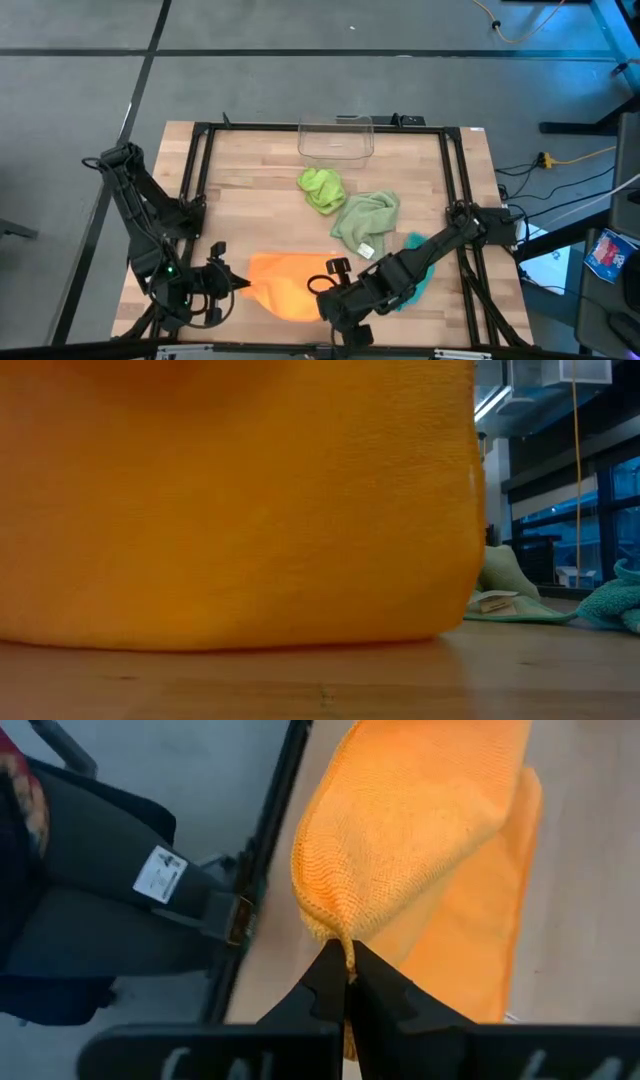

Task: Fold microfiber towels
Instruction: Fold the orange microfiber towel

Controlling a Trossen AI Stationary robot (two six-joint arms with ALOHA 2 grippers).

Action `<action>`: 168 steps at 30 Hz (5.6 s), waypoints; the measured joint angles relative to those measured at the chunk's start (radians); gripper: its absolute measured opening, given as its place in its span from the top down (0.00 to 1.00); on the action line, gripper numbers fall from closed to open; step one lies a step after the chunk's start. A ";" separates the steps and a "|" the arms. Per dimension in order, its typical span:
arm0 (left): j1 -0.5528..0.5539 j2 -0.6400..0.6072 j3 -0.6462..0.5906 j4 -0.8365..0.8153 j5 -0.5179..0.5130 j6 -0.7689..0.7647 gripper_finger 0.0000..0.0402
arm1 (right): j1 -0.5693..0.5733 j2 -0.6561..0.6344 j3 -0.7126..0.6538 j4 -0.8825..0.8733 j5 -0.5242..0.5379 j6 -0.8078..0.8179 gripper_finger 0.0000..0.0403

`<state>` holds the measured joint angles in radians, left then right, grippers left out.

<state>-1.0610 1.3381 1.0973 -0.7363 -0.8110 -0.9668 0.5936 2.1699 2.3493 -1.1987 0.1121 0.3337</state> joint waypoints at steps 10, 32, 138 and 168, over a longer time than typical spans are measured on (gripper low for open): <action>-0.039 0.115 0.000 0.050 0.012 -0.048 1.00 | 0.051 0.056 0.000 0.021 0.131 0.195 0.98; -0.025 0.239 0.000 0.171 0.059 -0.006 1.00 | 0.058 0.189 0.000 -0.023 0.199 0.339 0.98; 0.227 0.238 -0.062 -0.159 0.099 -0.001 0.77 | 0.075 0.245 -0.386 0.062 0.444 0.261 0.64; 0.227 0.239 -0.062 -0.140 0.099 -0.002 0.77 | 0.045 0.245 -0.391 0.074 0.470 0.342 0.89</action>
<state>-0.8341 1.5767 1.0351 -0.8764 -0.7122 -0.9684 0.6384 2.4153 1.9587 -1.1248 0.5820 0.6758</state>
